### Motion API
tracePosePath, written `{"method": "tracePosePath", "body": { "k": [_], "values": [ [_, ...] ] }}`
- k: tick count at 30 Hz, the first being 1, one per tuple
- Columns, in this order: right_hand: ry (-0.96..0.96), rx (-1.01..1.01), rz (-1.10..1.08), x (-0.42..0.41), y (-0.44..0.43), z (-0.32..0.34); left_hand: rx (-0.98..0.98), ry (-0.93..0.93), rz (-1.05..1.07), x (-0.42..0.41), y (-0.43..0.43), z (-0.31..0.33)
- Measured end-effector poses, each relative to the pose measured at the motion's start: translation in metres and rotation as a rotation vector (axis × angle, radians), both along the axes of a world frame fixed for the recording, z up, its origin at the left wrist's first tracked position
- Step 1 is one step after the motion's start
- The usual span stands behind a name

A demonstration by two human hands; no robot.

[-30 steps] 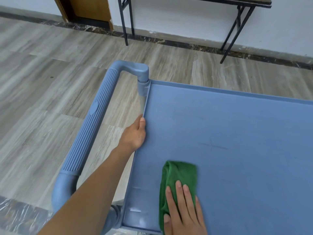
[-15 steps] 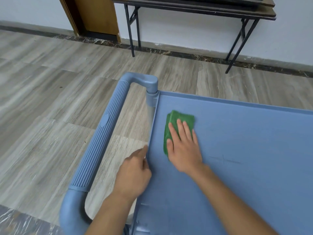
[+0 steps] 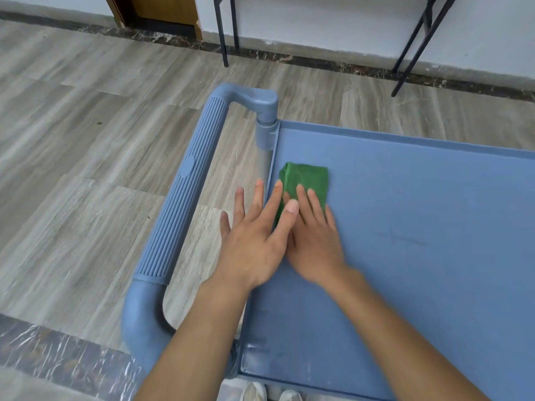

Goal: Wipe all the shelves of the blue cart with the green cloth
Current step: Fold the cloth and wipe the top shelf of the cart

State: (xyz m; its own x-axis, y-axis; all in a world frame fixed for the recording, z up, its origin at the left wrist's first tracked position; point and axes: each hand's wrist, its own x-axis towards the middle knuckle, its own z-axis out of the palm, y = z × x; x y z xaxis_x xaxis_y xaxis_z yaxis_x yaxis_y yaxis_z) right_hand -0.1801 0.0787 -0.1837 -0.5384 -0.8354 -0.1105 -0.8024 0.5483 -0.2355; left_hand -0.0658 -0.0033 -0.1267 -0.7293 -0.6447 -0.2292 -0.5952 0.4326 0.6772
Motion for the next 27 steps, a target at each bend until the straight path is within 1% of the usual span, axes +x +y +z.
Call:
{"method": "tracePosePath", "body": {
  "k": [3, 6, 10, 13, 16, 19, 23, 27],
  "values": [
    [0.007, -0.047, 0.078, 0.067, 0.054, 0.001, -0.036, -0.073, -0.050, 0.000, 0.004, -0.001],
    [0.011, -0.084, 0.098, 0.123, 0.099, 0.003, -0.076, -0.129, -0.079, 0.001, 0.007, -0.001],
    [0.049, -0.133, 0.099, 0.161, 0.128, 0.003, -0.056, -0.141, -0.071, 0.003, 0.005, 0.000],
    [0.057, -0.106, 0.072, 0.161, 0.122, 0.007, -0.051, -0.135, -0.077, 0.000, 0.009, 0.002],
    [0.023, 0.020, 0.019, 0.161, 0.096, 0.016, -0.040, -0.150, -0.108, -0.005, 0.015, 0.004],
    [-0.024, 0.076, -0.028, 0.164, 0.073, 0.021, -0.118, -0.213, -0.159, 0.001, 0.013, 0.003],
    [-0.031, -0.069, -0.029, 0.149, 0.097, 0.014, -0.195, -0.262, -0.234, 0.001, 0.009, -0.001],
    [0.037, -0.151, -0.013, 0.108, 0.156, 0.011, -0.297, -0.298, -0.273, 0.001, 0.007, -0.009]
  ]
}}
